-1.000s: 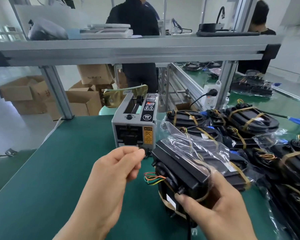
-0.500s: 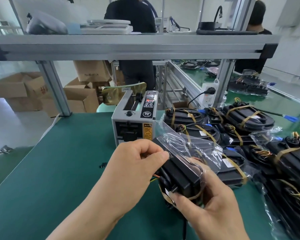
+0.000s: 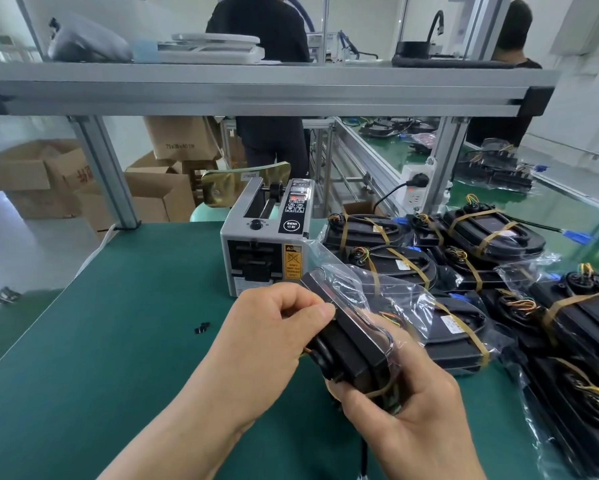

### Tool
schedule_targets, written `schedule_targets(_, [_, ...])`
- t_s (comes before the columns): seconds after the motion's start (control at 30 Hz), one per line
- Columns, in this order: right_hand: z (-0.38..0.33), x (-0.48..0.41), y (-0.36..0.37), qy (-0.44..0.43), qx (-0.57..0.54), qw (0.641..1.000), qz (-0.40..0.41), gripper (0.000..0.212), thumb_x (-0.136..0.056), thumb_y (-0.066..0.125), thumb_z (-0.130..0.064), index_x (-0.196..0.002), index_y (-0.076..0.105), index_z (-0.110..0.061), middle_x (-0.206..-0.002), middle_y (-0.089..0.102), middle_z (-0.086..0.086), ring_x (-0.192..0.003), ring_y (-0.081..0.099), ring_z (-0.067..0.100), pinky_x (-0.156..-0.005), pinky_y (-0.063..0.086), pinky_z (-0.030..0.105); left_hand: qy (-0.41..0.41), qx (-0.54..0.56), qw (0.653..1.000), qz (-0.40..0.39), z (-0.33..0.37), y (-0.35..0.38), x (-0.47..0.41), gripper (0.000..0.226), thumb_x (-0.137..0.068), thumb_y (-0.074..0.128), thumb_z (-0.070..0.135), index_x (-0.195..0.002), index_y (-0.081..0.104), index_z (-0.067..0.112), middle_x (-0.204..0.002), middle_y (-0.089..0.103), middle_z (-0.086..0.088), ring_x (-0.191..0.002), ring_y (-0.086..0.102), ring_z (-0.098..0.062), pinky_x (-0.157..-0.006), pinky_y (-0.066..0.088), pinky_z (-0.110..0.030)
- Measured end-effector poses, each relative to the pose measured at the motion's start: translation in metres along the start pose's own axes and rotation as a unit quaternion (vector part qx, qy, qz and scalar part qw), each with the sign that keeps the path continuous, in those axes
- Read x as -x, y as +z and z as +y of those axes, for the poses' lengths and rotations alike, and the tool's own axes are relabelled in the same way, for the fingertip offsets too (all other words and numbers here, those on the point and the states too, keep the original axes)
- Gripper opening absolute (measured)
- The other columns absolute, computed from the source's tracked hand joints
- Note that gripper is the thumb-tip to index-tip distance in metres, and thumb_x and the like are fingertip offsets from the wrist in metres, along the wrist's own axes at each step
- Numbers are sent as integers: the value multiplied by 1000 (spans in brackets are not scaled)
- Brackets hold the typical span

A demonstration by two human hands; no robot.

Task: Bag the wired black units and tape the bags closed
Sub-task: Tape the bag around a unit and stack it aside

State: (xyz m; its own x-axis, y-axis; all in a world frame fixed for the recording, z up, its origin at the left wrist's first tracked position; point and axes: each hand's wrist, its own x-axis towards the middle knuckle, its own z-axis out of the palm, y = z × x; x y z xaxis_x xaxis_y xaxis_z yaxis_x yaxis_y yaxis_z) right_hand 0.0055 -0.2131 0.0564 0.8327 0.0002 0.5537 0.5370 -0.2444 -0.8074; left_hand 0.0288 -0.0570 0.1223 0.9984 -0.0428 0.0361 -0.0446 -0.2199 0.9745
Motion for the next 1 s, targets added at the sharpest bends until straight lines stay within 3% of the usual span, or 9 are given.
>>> schedule_targets(0.13, [0,0,1,-9,-2,1000,10,71,-59,82,-11,-119,63,-45,-112,69,-25,-96,69,-1,-73,52,8,2,-7,1000,5,-1,0,-1,15,-89,68,24,-76,73,17,-78,74,-6,-80,67,-29,-82,55,-40])
schedule_targets(0.37, [0,-1,1,-33,35,999,12,68,-58,81,-12,-119,66,-40,-114,68,-26,-101,66,-5,-77,47,3,3,-27,1000,14,-1,1,-1,14,-86,68,29,-75,73,21,-74,73,-3,-70,65,-17,-77,55,-35])
schedule_targets(0.57, [0,-2,2,-51,40,998,11,69,-60,80,-8,-123,64,-33,-118,67,-24,-103,66,-4,-78,48,4,4,-50,998,24,1,1,-1,15,-84,68,33,-74,72,23,-75,72,-7,-79,66,-31,-78,56,-43])
schedule_targets(0.67, [2,-2,3,-54,37,998,11,70,-60,80,-7,-125,66,-32,-120,68,-19,-107,66,0,-81,49,6,1,-58,998,26,1,1,-2,15,-83,68,34,-73,71,23,-74,72,-8,-68,64,-31,-76,56,-46])
schedule_targets(0.77, [2,-1,3,-55,25,998,8,72,-62,79,-6,-128,64,-30,-122,68,-15,-109,66,4,-82,50,8,0,-77,997,33,0,0,-2,13,-82,68,36,-73,71,26,-69,69,-5,-56,55,-12,-63,54,-37])
schedule_targets(0.87, [3,-1,4,-56,21,998,2,72,-64,79,-5,-130,63,-29,-123,68,-14,-109,67,5,-82,51,9,0,-89,996,27,0,-3,-4,14,-80,69,37,-73,70,25,-59,63,0,-52,50,-8,-55,46,-25])
schedule_targets(1.0, [6,0,5,-47,13,999,-3,75,-63,79,-4,-132,61,-28,-123,68,-12,-109,68,8,-82,53,12,-9,-116,993,12,1,-10,-8,20,-82,71,40,-70,71,24,-64,70,4,-52,56,-2,-50,45,-12])
